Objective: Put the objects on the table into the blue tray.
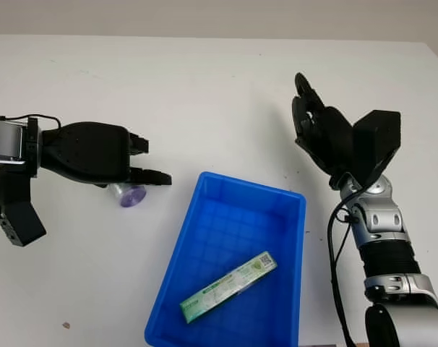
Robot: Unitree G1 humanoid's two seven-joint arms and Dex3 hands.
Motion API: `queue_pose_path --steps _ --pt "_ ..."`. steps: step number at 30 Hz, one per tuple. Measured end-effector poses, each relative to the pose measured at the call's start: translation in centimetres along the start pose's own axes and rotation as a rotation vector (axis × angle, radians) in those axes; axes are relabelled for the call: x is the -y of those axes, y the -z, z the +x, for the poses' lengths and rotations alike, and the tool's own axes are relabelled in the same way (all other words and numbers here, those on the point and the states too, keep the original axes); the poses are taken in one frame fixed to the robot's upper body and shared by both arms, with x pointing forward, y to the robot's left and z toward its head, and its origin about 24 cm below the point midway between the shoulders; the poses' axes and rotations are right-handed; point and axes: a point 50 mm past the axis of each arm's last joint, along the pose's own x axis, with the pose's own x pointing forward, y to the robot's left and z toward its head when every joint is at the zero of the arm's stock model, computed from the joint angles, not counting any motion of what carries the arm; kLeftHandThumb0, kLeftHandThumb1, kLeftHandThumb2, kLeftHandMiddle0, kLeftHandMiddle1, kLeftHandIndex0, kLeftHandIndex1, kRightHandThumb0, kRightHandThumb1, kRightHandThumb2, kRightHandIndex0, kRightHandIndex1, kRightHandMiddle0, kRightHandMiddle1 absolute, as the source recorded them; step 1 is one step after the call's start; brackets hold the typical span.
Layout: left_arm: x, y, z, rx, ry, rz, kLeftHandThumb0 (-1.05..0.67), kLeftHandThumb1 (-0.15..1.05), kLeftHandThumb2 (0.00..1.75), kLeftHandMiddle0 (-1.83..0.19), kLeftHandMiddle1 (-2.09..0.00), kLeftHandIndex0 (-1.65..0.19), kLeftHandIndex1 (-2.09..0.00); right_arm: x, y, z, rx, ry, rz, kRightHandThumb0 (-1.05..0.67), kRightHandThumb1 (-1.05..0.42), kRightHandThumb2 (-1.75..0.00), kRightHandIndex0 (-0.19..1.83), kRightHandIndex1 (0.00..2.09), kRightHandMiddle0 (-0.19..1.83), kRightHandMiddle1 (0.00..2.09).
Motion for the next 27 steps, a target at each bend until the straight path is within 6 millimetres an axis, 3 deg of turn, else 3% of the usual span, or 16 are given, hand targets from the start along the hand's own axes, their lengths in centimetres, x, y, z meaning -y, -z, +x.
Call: queue_pose_path --steps 2,7,10,12,16,21,25,27 --pt "-0.1 0.6 0.2 -0.077 0.02 -0.089 -0.51 1.05 0.43 -0.8 -2.09 -0.33 -2.05 0.0 0.0 0.0 -0.004 -0.003 0.001 -0.78 -1.05 -0.68 -0.19 0.0 -0.19 0.0" --pt "-0.6 3.3 -1.0 -0.354 -0.021 -0.358 -0.38 1.05 0.25 -0.71 -2.09 -0.32 -2.09 -0.1 0.1 0.0 -0.007 -0.014 0.0 -0.77 -1.05 -0.68 -0.19 0.0 -0.19 0.0" --pt "-1.4 4.9 -1.6 -0.481 -0.069 -0.426 -0.36 1.05 0.25 -0.59 -2.09 -0.26 -2.09 -0.2 0.1 0.0 -0.006 -0.027 -0.001 -0.77 -1.05 -0.68 -0.19 0.0 -0.19 0.0" --pt "-1.8 5.7 -2.0 -0.544 -0.123 -0.445 -0.36 1.05 0.21 -0.62 -2.09 -0.25 -2.09 -0.2 0.1 0.0 -0.005 -0.031 -0.002 -0.76 -1.05 -0.68 -0.19 0.0 -0.19 0.0" --pt "-2.7 6.6 -2.5 -0.605 -0.21 -0.464 -0.39 1.05 0.26 -0.58 -2.09 -0.22 -2.09 -0.2 0.2 0.0 -0.007 -0.034 -0.002 -0.78 -1.05 -0.67 -0.19 0.0 -0.19 0.0" --pt "-4.4 7.7 -2.7 -0.655 -0.335 -0.48 -0.37 1.05 0.17 -0.74 -2.09 -0.49 -2.09 -0.3 0.4 0.0 -0.017 -0.044 0.002 -0.77 -1.05 -0.66 -0.19 0.0 -0.19 0.0" --pt "-6.9 8.8 -3.3 -0.67 -0.507 -0.554 -0.4 1.05 0.23 -0.87 -2.09 -0.54 -2.09 -0.2 0.5 0.0 -0.021 -0.039 0.001 -0.77 -1.05 -0.65 -0.19 0.0 -0.19 0.0" --pt "-8.6 9.4 -3.4 -0.669 -0.587 -0.608 -0.4 1.05 0.25 -0.84 -2.09 -0.5 -2.05 -0.2 0.5 0.0 -0.022 -0.036 0.001 -0.77 -1.05 -0.65 -0.19 0.0 -0.19 0.0"
